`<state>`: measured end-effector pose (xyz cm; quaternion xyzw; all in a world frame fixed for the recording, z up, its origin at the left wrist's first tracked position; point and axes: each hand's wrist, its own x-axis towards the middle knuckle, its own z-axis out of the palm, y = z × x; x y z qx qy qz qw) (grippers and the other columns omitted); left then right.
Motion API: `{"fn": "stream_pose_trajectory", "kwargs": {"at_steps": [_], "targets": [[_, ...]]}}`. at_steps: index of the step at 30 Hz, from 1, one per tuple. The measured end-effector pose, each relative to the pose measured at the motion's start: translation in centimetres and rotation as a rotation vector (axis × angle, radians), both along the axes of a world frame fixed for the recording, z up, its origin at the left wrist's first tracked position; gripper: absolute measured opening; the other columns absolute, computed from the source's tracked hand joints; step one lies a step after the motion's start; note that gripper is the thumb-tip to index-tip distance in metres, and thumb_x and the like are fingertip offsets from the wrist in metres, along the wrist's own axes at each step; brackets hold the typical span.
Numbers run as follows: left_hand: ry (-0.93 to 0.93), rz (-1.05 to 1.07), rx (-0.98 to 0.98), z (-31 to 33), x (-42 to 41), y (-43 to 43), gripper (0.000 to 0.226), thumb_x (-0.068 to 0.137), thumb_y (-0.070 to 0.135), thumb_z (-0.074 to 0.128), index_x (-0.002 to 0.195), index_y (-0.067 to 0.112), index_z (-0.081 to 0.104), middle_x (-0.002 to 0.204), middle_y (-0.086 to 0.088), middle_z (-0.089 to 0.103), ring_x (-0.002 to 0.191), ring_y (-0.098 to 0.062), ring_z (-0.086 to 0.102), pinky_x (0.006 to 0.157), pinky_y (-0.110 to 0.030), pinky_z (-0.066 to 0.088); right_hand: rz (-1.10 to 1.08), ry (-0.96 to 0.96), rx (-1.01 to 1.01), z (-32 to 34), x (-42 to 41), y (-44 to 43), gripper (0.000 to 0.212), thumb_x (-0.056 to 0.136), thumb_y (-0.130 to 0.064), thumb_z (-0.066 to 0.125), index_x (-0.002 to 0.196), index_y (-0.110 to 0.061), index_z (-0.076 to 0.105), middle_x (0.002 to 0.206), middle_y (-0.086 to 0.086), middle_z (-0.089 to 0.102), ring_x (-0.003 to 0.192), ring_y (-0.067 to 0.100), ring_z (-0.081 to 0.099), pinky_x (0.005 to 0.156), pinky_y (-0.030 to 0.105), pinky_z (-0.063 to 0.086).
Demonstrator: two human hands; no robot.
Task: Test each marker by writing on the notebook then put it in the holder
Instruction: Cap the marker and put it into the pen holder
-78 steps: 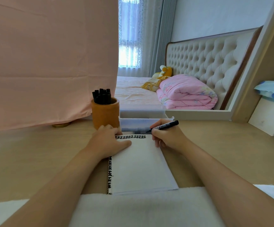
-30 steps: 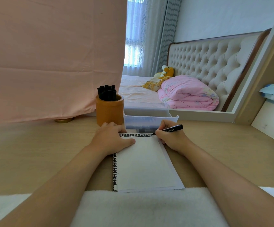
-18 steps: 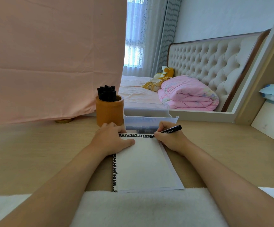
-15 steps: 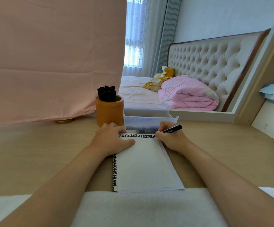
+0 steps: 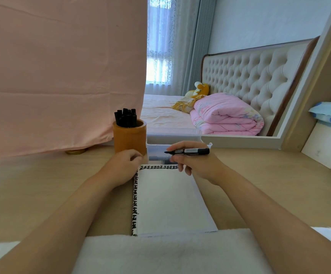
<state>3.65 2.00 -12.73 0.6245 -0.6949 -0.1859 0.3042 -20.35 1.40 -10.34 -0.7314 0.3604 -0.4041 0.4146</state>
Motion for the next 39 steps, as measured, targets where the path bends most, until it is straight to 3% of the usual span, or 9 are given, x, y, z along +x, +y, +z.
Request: {"fn": "stream_pose_trajectory", "kwargs": {"at_steps": [4, 7, 10, 12, 16, 21, 25, 34, 39], "targets": [[-0.13, 0.066, 0.088, 0.9, 1.7, -0.1, 0.035, 0.1, 0.014, 0.045, 0.129, 0.027, 0.057, 0.135, 0.005, 0.056, 0.116, -0.012, 0.051, 0.099, -0.03, 0.04, 0.125, 0.113, 0.044, 0.5, 0.8, 0.3, 0.035, 0.101, 0.003, 0.046, 0.126, -0.012, 0.066, 0.103, 0.015, 0.073, 0.076, 0.025, 0.068, 0.057, 0.03, 0.055], [-0.226, 0.072, 0.132, 0.9, 2.4, 0.2, 0.038, 0.096, 0.014, 0.049, 0.132, 0.025, 0.056, 0.134, 0.001, 0.056, 0.11, -0.012, 0.051, 0.095, -0.028, 0.042, 0.224, 0.114, 0.185, 0.7, 1.4, 0.6, 0.043, 0.104, 0.005, 0.031, 0.133, -0.009, 0.06, 0.11, 0.019, 0.068, 0.082, 0.028, 0.07, 0.065, 0.034, 0.06], [-0.244, 0.074, 0.059, 0.0, 3.0, 0.4, 0.03, 0.095, 0.025, 0.058, 0.125, 0.025, 0.063, 0.122, 0.003, 0.062, 0.1, -0.01, 0.053, 0.086, -0.024, 0.042, 0.254, 0.095, 0.284, 0.7, 1.7, 0.5, 0.044, 0.106, 0.0, 0.027, 0.124, -0.009, 0.066, 0.104, 0.016, 0.065, 0.08, 0.032, 0.07, 0.066, 0.038, 0.06], [-0.24, 0.084, 0.003, -0.6, 3.3, 0.4, 0.025, 0.094, 0.029, 0.062, 0.118, 0.026, 0.068, 0.115, 0.005, 0.064, 0.095, -0.008, 0.052, 0.081, -0.023, 0.04, 0.246, 0.098, 0.285, 0.6, 1.8, 0.5, 0.041, 0.105, 0.0, 0.03, 0.108, -0.012, 0.069, 0.098, 0.012, 0.061, 0.072, 0.03, 0.067, 0.058, 0.036, 0.056], [-0.201, 0.083, -0.045, -0.8, 3.6, 0.3, 0.016, 0.093, 0.029, 0.065, 0.108, 0.029, 0.069, 0.106, 0.009, 0.065, 0.09, -0.004, 0.054, 0.077, -0.023, 0.041, 0.09, 0.213, 0.117, 0.2, 2.1, 0.4, 0.023, 0.101, -0.002, 0.044, 0.09, -0.019, 0.055, 0.095, 0.015, 0.062, 0.057, 0.019, 0.054, 0.045, 0.024, 0.042], [-0.067, 0.051, -0.216, 0.2, 3.3, 1.0, 0.015, 0.095, 0.026, 0.062, 0.106, 0.035, 0.061, 0.098, 0.019, 0.062, 0.088, 0.0, 0.054, 0.073, -0.016, 0.039, -0.159, 0.375, -0.192, -0.2, 2.1, -0.3, 0.022, 0.087, -0.017, 0.075, 0.106, -0.025, 0.066, 0.09, -0.012, 0.067, 0.064, 0.003, 0.056, 0.068, 0.019, 0.05], [-0.029, -0.029, -0.303, 0.9, 2.0, 1.7, 0.018, 0.094, 0.022, 0.063, 0.107, 0.034, 0.062, 0.095, 0.021, 0.061, 0.088, -0.001, 0.055, 0.07, -0.014, 0.038, -0.209, 0.375, -0.286, -0.2, 1.9, -0.4, 0.018, 0.089, -0.02, 0.071, 0.106, -0.026, 0.075, 0.081, -0.022, 0.065, 0.068, 0.0, 0.06, 0.067, 0.014, 0.043], [-0.003, -0.091, -0.352, 1.1, 0.5, 2.1, 0.016, 0.096, 0.025, 0.059, 0.108, 0.032, 0.067, 0.09, 0.019, 0.063, 0.083, -0.001, 0.055, 0.066, -0.017, 0.042, -0.218, 0.383, -0.375, -0.1, 1.9, -0.6, 0.016, 0.094, -0.022, 0.066, 0.105, -0.027, 0.076, 0.094, -0.01, 0.071, 0.084, 0.01, 0.063, 0.077, 0.03, 0.055], [0.002, -0.131, -0.355, 1.1, -0.4, 2.3, 0.015, 0.097, 0.025, 0.059, 0.108, 0.031, 0.066, 0.086, 0.017, 0.062, 0.079, 0.005, 0.054, 0.062, -0.01, 0.039, -0.176, 0.378, -0.366, 0.1, 2.2, -0.2, 0.015, 0.093, -0.02, 0.067, 0.104, -0.025, 0.075, 0.094, -0.01, 0.071, 0.076, 0.001, 0.06, 0.073, 0.017, 0.048]]}}
